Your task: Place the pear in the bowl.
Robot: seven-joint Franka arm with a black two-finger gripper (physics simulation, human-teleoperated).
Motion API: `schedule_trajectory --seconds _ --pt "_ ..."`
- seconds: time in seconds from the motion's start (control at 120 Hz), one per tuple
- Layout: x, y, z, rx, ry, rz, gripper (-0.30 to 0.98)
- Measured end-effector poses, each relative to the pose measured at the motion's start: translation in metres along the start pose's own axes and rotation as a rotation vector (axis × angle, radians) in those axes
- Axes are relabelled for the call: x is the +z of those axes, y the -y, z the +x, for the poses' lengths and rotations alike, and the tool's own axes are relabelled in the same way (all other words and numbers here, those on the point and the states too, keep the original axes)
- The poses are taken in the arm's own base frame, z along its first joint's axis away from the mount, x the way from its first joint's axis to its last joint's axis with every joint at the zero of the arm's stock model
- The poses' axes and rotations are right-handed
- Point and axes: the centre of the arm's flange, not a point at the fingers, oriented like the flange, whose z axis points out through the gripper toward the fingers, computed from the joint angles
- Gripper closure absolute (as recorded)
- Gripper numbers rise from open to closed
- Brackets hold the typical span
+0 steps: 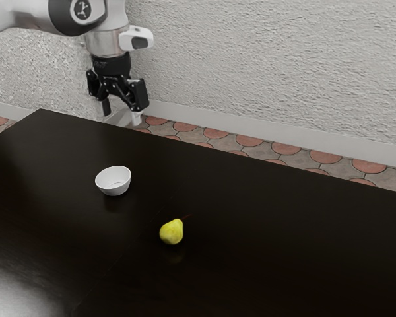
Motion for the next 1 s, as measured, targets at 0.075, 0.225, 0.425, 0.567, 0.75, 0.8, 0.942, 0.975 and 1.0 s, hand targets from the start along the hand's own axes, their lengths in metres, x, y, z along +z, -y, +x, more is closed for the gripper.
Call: schedule_trajectory --seconds 0.075,0.225,0.425,0.567,0.75,0.8,0.942,0.975,1.0 --pt "-0.002 -0.003 0.002 0.004 -0.022 -0.005 0.0" --pt "-0.006 0.001 0.005 -0.005 -0.052 -0.01 0.0" --pt "-0.005 0.021 0.004 -0.044 -0.063 -0.014 0.0" --pt "0.07 0.037 0.001 -0.073 0.017 -0.017 0.0" --pt "0.136 0.054 -0.002 -0.108 0.028 -0.019 0.0" --pt "0.151 0.058 -0.003 -0.116 0.025 -0.02 0.0" --pt "0.197 0.065 0.008 -0.128 0.026 -0.025 0.0" --pt "0.204 0.061 0.012 -0.12 0.021 -0.024 0.0" --pt "0.207 0.054 0.015 -0.106 0.013 -0.022 0.0"
